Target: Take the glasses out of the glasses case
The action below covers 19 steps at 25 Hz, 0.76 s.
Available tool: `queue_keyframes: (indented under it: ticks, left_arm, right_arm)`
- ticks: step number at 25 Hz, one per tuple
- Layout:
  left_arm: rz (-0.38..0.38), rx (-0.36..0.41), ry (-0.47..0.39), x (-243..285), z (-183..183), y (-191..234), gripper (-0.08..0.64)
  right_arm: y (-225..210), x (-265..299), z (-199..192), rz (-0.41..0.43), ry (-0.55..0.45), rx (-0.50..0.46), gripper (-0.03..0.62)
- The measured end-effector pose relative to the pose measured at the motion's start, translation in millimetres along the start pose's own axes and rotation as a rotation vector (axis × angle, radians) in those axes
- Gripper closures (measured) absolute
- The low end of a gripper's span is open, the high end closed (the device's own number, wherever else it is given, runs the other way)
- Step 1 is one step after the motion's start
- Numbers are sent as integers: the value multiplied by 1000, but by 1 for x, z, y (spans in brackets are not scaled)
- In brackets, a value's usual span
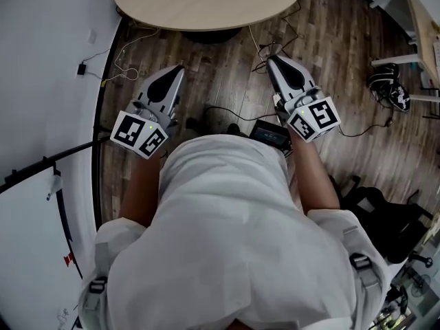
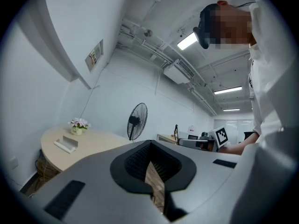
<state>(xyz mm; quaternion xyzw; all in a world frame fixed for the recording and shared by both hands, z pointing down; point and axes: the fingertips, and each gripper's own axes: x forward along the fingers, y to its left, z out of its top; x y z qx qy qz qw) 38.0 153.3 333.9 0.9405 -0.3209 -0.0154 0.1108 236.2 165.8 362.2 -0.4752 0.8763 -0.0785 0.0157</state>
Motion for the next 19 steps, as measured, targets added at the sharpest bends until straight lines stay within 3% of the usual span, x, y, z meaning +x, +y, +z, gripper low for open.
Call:
queue_keyframes:
  ticks: [7,19]
  left_arm:
    - [-7,13,43,40,-33,-54,552]
    - [26,5,64,63,-47,-78,552]
  right_arm:
    - [-38,-49,-15,8,1,20,558]
    - [-67,-72,-18,44,-20,50,558]
